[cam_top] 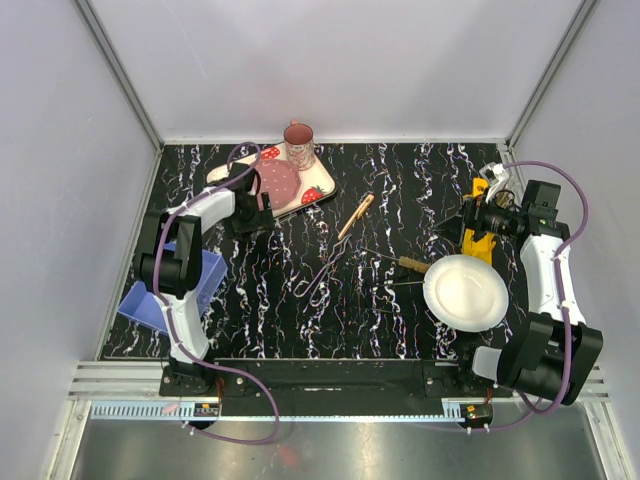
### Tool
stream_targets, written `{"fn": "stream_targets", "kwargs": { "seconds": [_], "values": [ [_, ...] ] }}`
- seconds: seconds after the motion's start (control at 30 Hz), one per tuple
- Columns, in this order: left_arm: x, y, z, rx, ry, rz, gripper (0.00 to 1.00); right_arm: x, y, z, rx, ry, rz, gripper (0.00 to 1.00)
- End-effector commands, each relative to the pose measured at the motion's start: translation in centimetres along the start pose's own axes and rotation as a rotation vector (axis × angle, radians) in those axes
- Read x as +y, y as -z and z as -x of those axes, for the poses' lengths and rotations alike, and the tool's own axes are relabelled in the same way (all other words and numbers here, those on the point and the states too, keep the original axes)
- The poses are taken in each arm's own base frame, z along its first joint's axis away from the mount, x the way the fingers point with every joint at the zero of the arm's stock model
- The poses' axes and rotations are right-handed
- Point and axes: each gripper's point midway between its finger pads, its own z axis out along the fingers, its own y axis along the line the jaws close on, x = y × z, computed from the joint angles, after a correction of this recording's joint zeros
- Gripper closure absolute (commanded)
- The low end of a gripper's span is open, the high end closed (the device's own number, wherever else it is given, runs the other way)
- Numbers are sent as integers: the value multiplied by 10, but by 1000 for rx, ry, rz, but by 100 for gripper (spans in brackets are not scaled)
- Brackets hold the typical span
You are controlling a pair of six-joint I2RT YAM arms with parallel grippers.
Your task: Organize the chemistry lab equipment
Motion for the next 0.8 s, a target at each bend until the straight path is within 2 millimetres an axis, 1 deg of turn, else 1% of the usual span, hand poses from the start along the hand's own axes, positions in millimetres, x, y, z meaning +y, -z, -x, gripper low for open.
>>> {"fn": "stream_targets", "kwargs": {
  "seconds": [0.0, 0.1, 0.23, 0.37, 0.43, 0.53, 0.63, 0.77],
  "values": [
    [-23, -6, 5, -29, -49, -139, 13, 4, 0, 4, -13, 39, 18, 0],
    [-25, -6, -3, -26, -102, -151, 14, 3, -1, 4, -12, 38, 23, 0],
    [-31, -6, -8, -15, -195, -149, 14, 3, -1, 4, -12, 36, 24, 0],
    [-41, -2, -9, -14, -277, -133, 15, 3, -1, 3, -10, 37, 23, 0],
    [-41, 0, -7, -14, -308, -112, 15, 4, -1, 4, -9, 37, 26, 0],
    [-47, 6, -10, -12, -347, -99, 19, 4, -1, 3, -8, 39, 26, 0],
    [-54, 9, -17, -4, -391, -98, 21, 4, -1, 3, -8, 38, 29, 0],
    [-70, 12, -33, 14, -457, -110, 25, 4, -1, 3, -8, 38, 31, 0]
  ]
}}
